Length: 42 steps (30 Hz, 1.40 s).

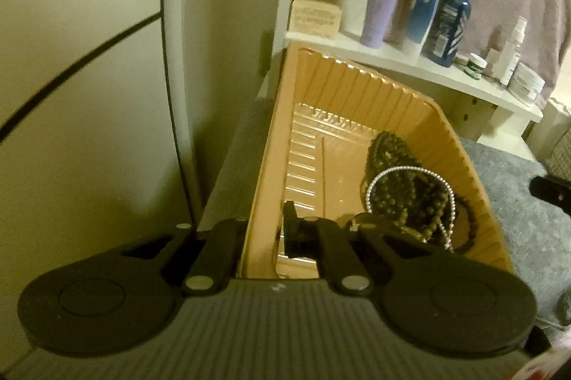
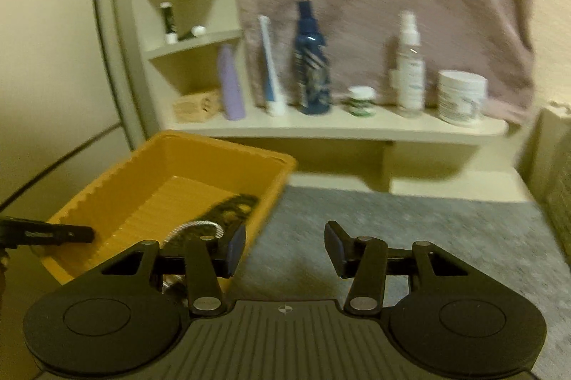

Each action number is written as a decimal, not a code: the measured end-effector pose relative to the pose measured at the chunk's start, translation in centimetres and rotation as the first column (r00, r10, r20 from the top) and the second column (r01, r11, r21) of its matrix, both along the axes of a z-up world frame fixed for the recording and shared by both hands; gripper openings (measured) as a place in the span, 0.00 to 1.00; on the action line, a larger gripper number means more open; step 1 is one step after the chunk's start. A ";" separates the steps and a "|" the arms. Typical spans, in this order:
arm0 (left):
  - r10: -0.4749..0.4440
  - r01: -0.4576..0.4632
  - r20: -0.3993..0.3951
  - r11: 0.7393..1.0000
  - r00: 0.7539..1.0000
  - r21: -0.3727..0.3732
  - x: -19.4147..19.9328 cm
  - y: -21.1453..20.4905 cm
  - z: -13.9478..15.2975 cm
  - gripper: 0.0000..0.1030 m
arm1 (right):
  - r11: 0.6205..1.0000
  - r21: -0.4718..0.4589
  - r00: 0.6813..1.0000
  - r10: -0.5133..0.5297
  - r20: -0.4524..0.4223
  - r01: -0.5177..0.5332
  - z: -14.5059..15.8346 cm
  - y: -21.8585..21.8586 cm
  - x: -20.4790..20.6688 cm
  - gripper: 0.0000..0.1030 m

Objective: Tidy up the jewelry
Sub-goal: 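Lower the orange tray onto the towel and open the left tool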

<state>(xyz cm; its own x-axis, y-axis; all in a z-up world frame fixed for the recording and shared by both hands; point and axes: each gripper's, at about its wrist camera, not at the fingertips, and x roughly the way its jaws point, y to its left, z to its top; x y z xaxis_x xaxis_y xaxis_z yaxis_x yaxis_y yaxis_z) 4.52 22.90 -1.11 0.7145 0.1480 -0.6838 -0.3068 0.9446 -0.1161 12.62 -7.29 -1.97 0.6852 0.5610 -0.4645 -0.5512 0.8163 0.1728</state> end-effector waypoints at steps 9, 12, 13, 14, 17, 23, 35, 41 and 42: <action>0.020 -0.020 -0.006 0.996 1.000 -0.082 0.0 1.4 -1.4 0.23 | 0.996 -0.024 0.996 -0.081 -0.035 0.080 -0.8 -2.5 -0.1 0.48; 0.040 -0.039 0.008 0.997 0.999 -0.072 -0.4 1.6 -1.2 0.37 | 0.995 -0.022 0.994 -0.100 -0.047 0.099 -0.8 -3.2 -0.3 0.48; 0.051 -0.050 0.013 0.996 0.999 -0.074 -0.7 1.7 -1.0 0.41 | 0.994 -0.020 0.993 -0.106 -0.051 0.105 -0.8 -3.4 -0.4 0.48; 0.061 -0.059 0.018 0.995 0.998 -0.076 -0.9 1.9 -0.8 0.42 | 0.994 -0.018 0.992 -0.111 -0.054 0.110 -0.8 -3.6 -0.4 0.48; 0.095 -0.091 0.052 0.993 0.994 -0.073 -2.0 2.1 0.1 0.55 | 0.991 -0.017 0.989 -0.132 -0.059 0.131 -0.4 -4.2 -0.9 0.48; 0.139 -0.138 0.113 0.990 0.984 -0.018 -4.6 0.7 3.0 0.82 | 0.977 -0.061 0.972 -0.211 -0.098 0.206 0.4 -5.9 -1.5 0.48; -0.072 0.065 0.077 0.994 0.994 0.092 -6.2 -9.3 4.7 1.00 | 0.959 -0.133 0.950 -0.269 -0.159 0.249 2.8 -9.4 -4.9 0.74; -0.131 0.131 -0.007 0.989 0.991 0.065 -6.1 -14.0 3.2 1.00 | 0.960 -0.162 0.948 -0.257 -0.190 0.228 2.7 -10.6 -7.1 0.75; -0.139 0.140 -0.017 0.988 0.990 0.069 -6.2 -14.6 2.9 1.00 | 0.960 -0.163 0.946 -0.257 -0.196 0.227 2.5 -10.8 -7.4 0.75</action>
<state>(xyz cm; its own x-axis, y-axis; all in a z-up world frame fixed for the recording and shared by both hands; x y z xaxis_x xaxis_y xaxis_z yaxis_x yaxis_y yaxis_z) -1.65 8.32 1.80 0.7229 0.0957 -0.6843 -0.1729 0.9839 -0.0451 5.23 -18.13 0.54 0.6692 0.3118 -0.6745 -0.2967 0.9443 0.1421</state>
